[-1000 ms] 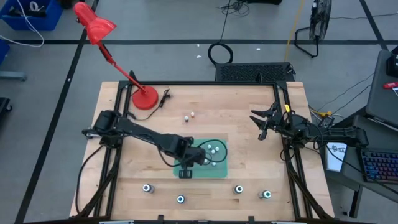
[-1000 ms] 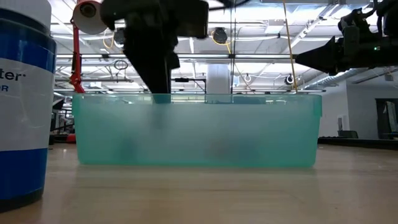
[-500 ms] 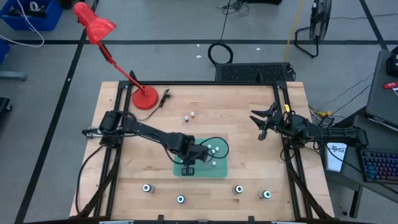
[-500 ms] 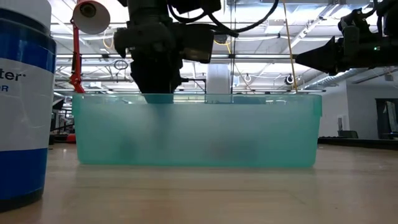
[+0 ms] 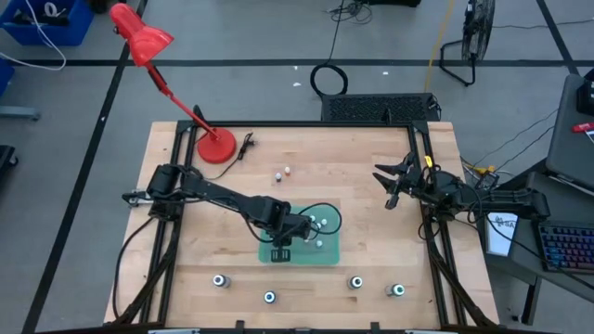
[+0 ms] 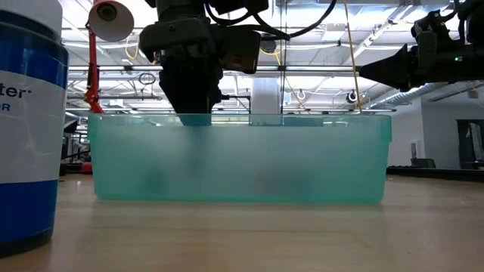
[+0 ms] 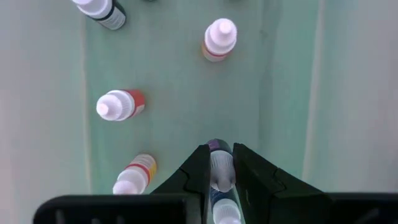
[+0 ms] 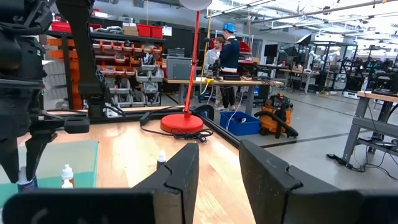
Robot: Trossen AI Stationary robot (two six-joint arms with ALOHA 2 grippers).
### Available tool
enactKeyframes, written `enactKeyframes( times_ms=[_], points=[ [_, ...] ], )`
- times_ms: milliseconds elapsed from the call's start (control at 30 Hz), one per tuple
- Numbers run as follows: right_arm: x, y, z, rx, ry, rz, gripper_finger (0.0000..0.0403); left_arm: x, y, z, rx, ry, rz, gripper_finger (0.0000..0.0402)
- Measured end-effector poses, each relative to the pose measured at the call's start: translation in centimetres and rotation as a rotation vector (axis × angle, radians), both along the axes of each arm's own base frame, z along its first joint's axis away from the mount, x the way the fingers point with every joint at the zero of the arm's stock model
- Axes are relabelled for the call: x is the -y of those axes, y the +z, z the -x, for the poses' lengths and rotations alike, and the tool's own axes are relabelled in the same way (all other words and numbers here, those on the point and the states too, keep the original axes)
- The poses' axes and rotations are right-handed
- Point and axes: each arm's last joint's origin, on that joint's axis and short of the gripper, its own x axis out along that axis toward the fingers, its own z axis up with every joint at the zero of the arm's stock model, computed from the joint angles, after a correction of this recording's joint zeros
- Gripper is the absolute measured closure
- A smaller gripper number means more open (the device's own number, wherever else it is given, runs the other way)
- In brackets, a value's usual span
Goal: Pick & Place food coloring
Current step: Put the small violet food coloring bottle into the green bin, then put the small blue food coloring bottle into the green bin
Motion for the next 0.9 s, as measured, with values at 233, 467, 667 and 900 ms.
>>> enactKeyframes(
  times_ms=[233,467,667,900],
  points=[
    [0.0,0.0,0.0,0.000,0.000,0.000,0.0298,-0.2,0.0,0.0,-0.001,0.010,0.002,0.0337],
    [0.0,0.0,0.0,0.000,0.000,0.000,0.0298,-0.1,0.0,-0.1,0.005,0.011,0.003,0.0283],
    [0.0,0.0,0.0,0.000,0.000,0.000,0.0298,-0.2,0.0,-0.1,0.009,-0.003,-0.001,0.0239],
    [0.0,0.0,0.0,-0.001,0.000,0.000,0.0298,-2.1,3.3,0.4,0.037,0.033,-0.067,0.0227]
  ],
)
